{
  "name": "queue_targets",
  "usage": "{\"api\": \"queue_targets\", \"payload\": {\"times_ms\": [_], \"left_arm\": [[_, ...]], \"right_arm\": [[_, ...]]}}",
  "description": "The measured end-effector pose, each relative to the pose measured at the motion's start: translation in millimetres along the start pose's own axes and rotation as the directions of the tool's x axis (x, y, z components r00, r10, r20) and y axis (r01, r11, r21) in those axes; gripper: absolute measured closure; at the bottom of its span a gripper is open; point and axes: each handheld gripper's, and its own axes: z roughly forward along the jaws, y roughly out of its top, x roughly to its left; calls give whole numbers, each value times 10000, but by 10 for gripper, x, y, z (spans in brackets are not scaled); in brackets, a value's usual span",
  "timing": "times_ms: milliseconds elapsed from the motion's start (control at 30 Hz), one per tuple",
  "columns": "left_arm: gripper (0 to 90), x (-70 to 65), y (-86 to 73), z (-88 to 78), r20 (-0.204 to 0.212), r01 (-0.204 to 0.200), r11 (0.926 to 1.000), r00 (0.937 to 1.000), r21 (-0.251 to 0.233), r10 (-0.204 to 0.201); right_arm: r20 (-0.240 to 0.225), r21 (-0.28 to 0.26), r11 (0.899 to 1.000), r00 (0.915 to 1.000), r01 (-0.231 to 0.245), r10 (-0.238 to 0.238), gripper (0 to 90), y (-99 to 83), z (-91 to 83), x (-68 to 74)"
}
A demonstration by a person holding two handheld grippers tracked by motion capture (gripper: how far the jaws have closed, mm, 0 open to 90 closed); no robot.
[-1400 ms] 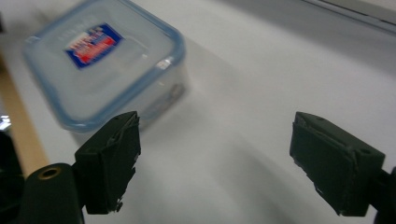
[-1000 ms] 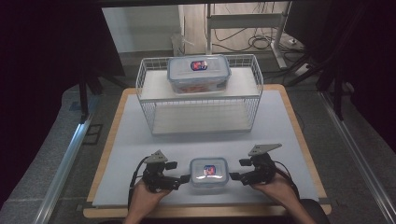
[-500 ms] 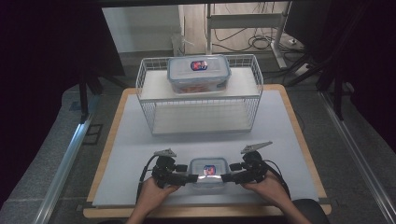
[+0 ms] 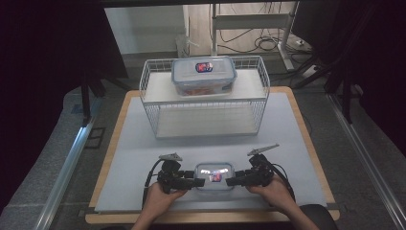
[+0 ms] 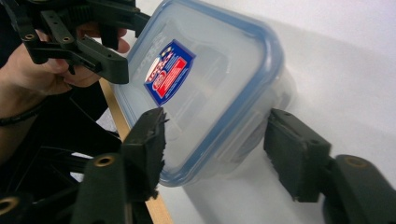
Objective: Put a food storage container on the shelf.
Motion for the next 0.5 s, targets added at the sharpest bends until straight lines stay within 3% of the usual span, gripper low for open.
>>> {"api": "queue_targets", "payload": {"times_ms": [100, 300, 500], "left_arm": [[455, -16, -22, -32, 49, 38, 9999, 10000, -167, -38], [488, -47, -111, -73, 301, 104, 9998, 9995, -152, -100], [522, -100, -132, -95, 192, 175, 9994, 9997, -282, -170]], "right_arm": [[3, -118, 9999, 10000, 94, -94, 468, -19, -43, 26], [-1, -206, 9994, 9996, 268, -268, 528, -51, -90, 62], [32, -297, 9990, 9994, 337, -336, 554, -87, -116, 107]]}}
